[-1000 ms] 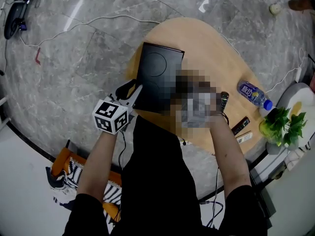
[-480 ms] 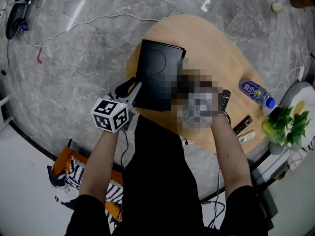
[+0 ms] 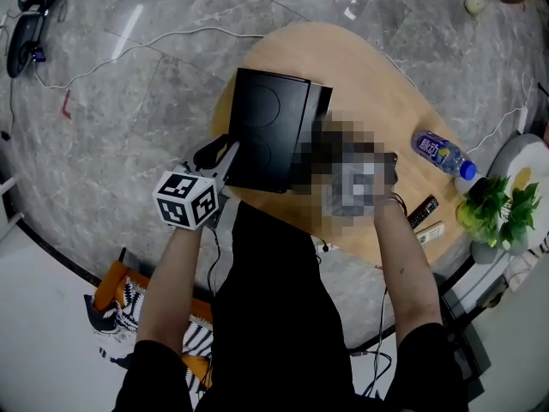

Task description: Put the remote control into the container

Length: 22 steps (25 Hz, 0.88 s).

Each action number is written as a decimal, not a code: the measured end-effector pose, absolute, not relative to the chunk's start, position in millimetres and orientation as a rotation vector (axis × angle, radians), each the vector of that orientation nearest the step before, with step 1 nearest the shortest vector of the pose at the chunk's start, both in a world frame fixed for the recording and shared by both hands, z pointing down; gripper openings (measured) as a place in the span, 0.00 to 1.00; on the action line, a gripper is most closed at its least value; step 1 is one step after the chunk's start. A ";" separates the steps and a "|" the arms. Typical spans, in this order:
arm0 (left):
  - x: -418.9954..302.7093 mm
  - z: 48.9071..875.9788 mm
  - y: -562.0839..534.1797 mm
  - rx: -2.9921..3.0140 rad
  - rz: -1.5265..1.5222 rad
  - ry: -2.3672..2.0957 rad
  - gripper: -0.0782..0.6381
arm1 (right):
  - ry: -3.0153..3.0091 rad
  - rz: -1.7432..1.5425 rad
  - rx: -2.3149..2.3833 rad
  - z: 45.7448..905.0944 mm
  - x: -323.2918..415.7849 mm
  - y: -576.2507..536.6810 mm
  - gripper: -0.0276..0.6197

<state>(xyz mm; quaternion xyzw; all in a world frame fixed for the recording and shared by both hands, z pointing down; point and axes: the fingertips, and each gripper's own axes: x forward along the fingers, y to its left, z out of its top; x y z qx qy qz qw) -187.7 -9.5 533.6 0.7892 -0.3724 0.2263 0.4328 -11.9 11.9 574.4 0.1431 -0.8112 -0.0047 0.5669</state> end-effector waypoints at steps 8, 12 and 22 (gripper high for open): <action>-188.3 534.9 -8.8 1.949 0.536 -0.925 0.27 | -1.882 0.000 0.367 575.6 6.0 15.5 0.15; -188.2 535.1 -8.1 1.948 0.522 -0.927 0.27 | -1.881 0.005 0.379 575.6 11.3 18.3 0.15; -189.2 536.0 -8.4 1.947 0.507 -0.922 0.27 | -1.850 -0.023 0.365 578.0 32.2 25.4 0.15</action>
